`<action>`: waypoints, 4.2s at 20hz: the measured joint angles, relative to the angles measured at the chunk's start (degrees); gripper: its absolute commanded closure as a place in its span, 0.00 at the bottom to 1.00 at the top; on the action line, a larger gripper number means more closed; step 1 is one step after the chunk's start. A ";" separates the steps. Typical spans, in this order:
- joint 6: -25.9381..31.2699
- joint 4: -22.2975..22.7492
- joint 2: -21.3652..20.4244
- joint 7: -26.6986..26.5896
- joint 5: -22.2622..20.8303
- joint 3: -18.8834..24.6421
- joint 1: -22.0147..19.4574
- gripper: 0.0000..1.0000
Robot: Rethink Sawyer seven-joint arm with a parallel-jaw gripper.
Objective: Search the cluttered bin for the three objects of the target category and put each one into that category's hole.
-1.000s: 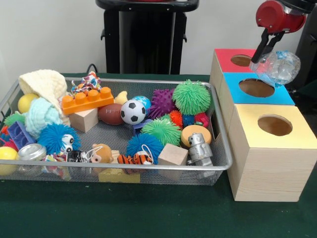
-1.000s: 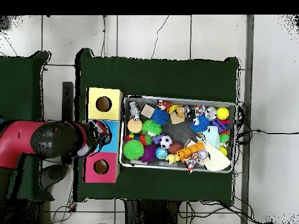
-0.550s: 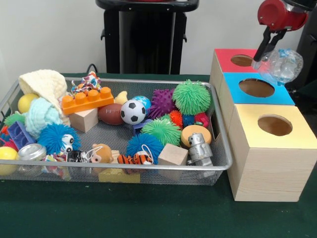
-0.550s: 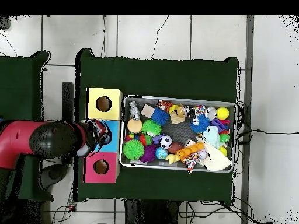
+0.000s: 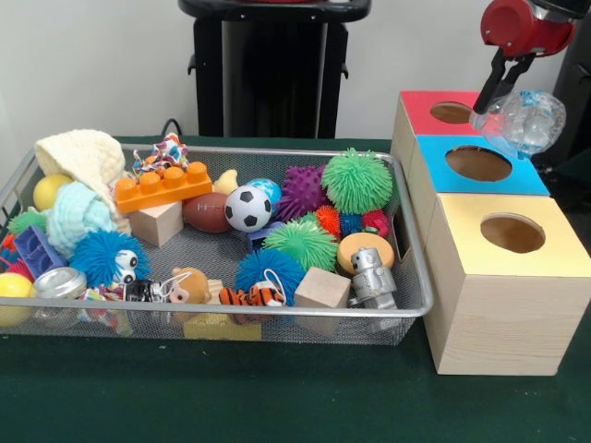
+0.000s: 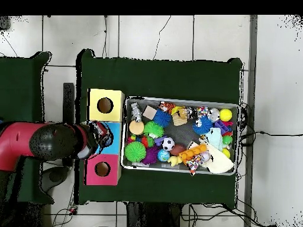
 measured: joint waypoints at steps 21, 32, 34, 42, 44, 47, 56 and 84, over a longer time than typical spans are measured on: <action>0.00 0.47 -0.15 0.00 0.05 0.22 0.02 1.00; 0.00 0.53 -0.35 0.00 0.05 0.90 0.02 0.00; 0.00 0.53 -0.44 0.00 0.05 0.99 0.02 0.00; 0.02 0.74 -1.32 -0.01 0.05 1.45 0.02 0.00; 0.03 0.78 -1.37 -0.01 0.05 1.49 0.02 0.00; 0.12 0.81 -1.37 -0.02 0.02 1.57 0.01 0.00; 0.12 0.81 -1.36 -0.02 -0.13 1.58 -0.01 0.00; 0.12 0.39 -1.73 -1.78 -0.26 2.48 -3.42 0.00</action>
